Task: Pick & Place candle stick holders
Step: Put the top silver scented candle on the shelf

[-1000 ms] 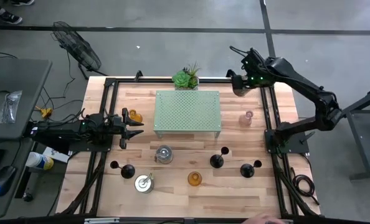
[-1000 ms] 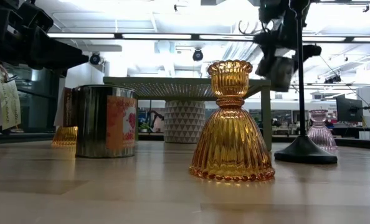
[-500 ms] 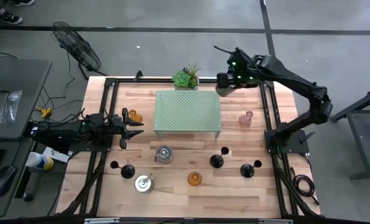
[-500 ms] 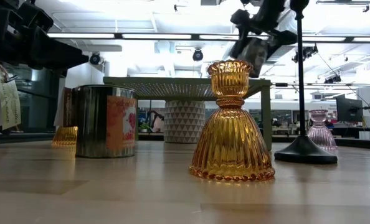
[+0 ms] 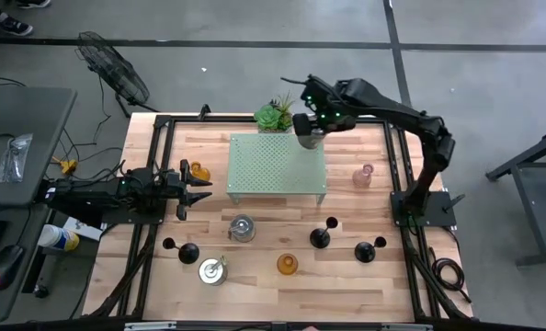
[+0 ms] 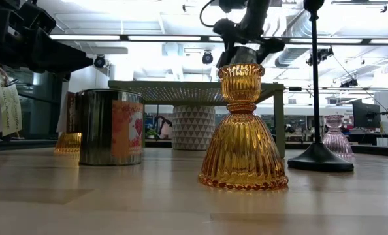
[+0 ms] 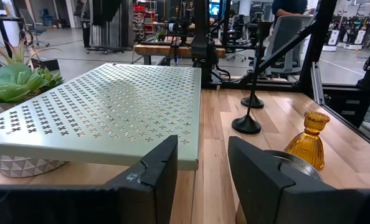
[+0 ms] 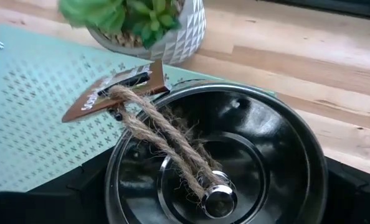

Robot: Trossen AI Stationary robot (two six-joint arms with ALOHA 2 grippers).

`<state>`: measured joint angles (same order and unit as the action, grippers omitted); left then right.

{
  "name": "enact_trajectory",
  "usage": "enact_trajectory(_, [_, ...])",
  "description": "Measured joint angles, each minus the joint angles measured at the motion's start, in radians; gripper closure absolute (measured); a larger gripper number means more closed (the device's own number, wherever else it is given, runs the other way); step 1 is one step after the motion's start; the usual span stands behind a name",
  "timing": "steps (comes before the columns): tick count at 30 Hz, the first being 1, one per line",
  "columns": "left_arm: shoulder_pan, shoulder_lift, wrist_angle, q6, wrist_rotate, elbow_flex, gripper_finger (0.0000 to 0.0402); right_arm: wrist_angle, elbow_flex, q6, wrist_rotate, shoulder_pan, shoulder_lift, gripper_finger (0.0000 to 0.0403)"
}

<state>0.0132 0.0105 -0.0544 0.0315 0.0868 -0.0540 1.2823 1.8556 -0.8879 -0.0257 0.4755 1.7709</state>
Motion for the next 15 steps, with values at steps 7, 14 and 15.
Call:
enact_trajectory(7, [0.0,0.0,0.0,0.0,0.0,0.0,0.0263,0.016,0.002,-0.008,-0.002,-0.016,0.046,0.0058])
enact_trajectory(14, [0.0,0.0,0.0,0.0,0.0,0.0,0.0263,0.044,0.002,-0.01,-0.035,-0.02,0.051,0.0058])
enact_trajectory(15, [0.0,0.0,0.0,0.0,0.0,0.0,0.0263,0.053,0.002,-0.009,-0.042,-0.02,0.052,0.0058])
